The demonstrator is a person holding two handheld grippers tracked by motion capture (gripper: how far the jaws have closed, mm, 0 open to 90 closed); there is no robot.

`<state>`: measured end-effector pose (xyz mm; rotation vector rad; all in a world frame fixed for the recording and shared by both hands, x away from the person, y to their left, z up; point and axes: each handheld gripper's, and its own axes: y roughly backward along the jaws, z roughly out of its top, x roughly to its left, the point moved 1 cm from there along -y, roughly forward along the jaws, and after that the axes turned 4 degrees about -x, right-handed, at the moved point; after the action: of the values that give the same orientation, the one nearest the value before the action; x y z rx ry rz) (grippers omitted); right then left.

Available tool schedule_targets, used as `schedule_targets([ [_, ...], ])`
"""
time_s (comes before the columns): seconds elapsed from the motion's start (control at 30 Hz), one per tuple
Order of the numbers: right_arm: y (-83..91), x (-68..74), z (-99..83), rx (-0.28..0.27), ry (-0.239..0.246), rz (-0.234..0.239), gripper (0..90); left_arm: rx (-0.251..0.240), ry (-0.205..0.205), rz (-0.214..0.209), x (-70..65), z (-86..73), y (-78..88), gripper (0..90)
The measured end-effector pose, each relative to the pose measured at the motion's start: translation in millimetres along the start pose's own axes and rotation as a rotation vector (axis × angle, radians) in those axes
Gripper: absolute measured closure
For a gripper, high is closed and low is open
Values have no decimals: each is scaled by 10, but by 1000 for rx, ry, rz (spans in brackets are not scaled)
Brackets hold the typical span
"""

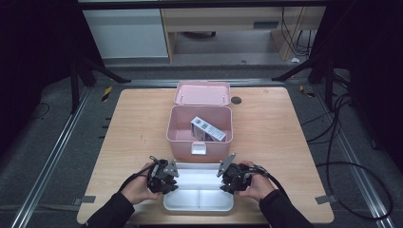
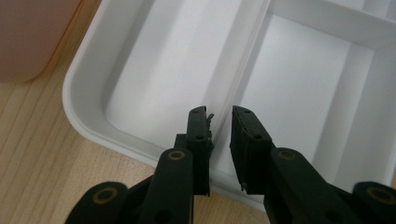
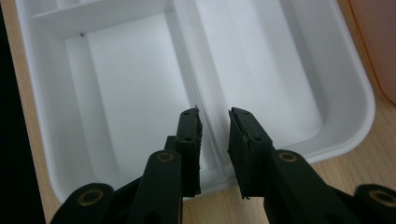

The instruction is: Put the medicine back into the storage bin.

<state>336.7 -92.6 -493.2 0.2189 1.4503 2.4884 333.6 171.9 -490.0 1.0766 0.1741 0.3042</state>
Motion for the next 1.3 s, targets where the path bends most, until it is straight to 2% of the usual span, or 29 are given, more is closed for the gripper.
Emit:
schedule_targets([
  [0.27, -79, -2, 35, 56, 13, 8, 815, 20, -16, -22, 22, 18, -25, 800],
  [0.43, -93, -18, 58, 80, 14, 16, 821, 42, -36, -41, 37, 38, -39, 813],
  [0.6, -88, -46, 68, 93, 10, 41, 832, 65, -87, -49, 48, 69, -44, 828],
  [0.73, -55, -44, 77, 97, 27, 45, 834, 73, -107, -80, 32, 104, -10, 849],
  [0.83, 33, -30, 96, 99, 23, 49, 834, 75, -119, -87, -1, 147, 55, 856],
  [0.97, 163, 14, 123, 84, 33, 62, 837, 80, -147, -98, -71, 226, 230, 863],
  [1.1, 379, 80, 175, 60, 42, 73, 840, 70, -164, -98, -137, 320, 447, 867],
  [1.3, 747, 89, 304, 7, 45, 72, 841, 49, -182, -94, -139, 471, 758, 870],
])
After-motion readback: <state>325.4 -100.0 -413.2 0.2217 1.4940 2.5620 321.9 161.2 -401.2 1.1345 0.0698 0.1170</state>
